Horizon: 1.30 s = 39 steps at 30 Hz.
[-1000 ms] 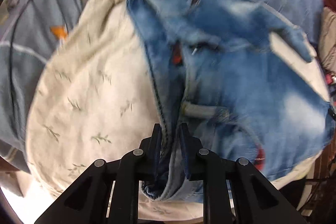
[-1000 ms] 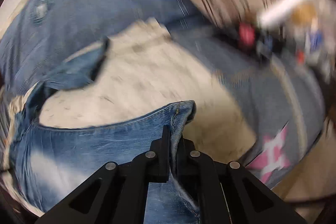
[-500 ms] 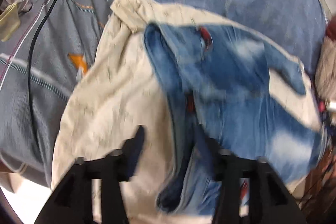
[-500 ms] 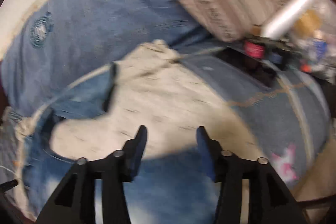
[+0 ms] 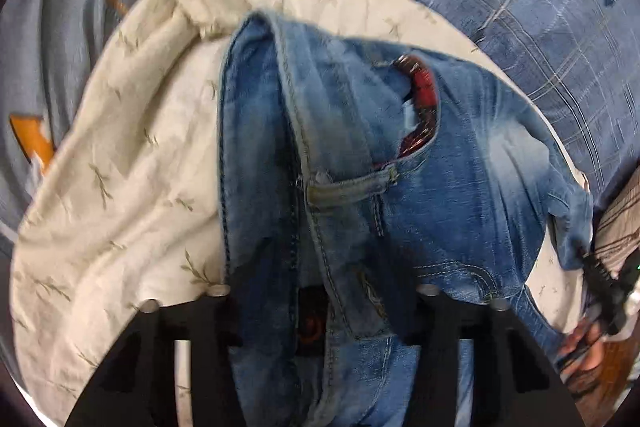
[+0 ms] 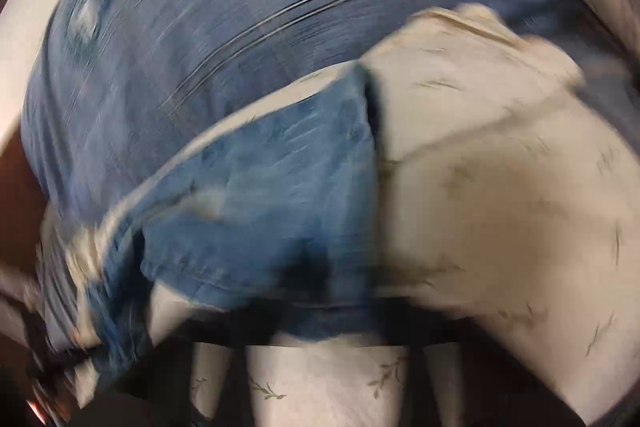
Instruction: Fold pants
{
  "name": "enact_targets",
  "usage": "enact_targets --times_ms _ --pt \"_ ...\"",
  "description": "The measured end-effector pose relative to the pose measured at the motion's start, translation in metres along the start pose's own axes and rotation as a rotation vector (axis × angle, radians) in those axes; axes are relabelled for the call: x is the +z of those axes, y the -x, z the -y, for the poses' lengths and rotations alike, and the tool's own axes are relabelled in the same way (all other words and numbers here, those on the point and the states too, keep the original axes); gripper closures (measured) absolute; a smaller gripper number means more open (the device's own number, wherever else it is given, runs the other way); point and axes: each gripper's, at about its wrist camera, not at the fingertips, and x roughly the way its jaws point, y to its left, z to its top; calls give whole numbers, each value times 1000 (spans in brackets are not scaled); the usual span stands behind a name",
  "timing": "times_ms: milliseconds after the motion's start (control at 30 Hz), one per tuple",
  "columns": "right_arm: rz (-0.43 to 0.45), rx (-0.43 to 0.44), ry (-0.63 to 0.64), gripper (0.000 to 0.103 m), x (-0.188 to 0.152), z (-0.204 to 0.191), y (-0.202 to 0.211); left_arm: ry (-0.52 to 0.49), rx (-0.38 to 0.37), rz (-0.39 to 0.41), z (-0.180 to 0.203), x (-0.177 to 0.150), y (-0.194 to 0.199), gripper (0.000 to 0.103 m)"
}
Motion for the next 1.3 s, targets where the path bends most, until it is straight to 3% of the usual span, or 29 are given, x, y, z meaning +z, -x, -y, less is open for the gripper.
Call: enact_targets --times_ms 33,67,200,300,433,467,567,600,633,667,700,867,900,933,967,1000,1067,1133,1167,1233,1300 --pt "43 -40 82 98 6 -9 11 -16 -42 0 1 1 3 82" --pt "78 -70 126 98 12 -12 20 -20 -35 -5 1 4 3 82" --pt "133 -228 108 98 54 23 36 -33 30 -35 5 8 -17 82" --pt "15 -320 19 95 59 63 0 -59 51 -9 10 9 -22 82" --pt "28 -309 -6 80 53 72 -6 -81 19 -35 5 10 -13 82" --pt "31 -294 -20 70 56 75 -1 -82 5 -32 4 11 -6 82" --pt "115 -227 -71 55 69 88 34 -91 -9 52 3 24 24 79" --pt "140 -203 -96 42 77 90 39 -81 -18 73 3 31 30 71" --pt "155 -176 -119 35 83 94 44 -60 -32 81 3 37 33 56" --pt "164 -153 -136 31 89 95 45 -40 -42 79 3 38 34 49" --pt "168 -128 -140 31 98 91 42 -18 -56 67 3 44 28 43" --pt "102 -119 -79 31 119 71 -8 52 -113 -50 2 61 -18 46" --pt "75 -137 -52 31 123 67 -25 57 -117 -47 1 64 -25 56" --pt "52 -154 -27 35 122 62 -34 54 -93 -39 3 67 -30 74" --pt "24 -163 18 78 124 54 -44 39 -81 -28 6 70 -33 83" --pt "0 -194 96 99 128 41 -52 18 -104 -20 9 74 -33 93" --pt "79 -204 183 100 137 25 -40 -4 -87 32 13 83 -27 96" --pt "151 -188 137 100 152 30 -29 -28 -38 60 19 94 -32 96" --pt "152 -184 99 100 161 38 -33 -39 0 55 23 96 -40 96" --pt "113 -268 101 100 167 43 -54 -59 88 21 26 99 -64 96" --pt "22 -334 104 95 167 47 -85 -72 114 33 29 99 -73 96"
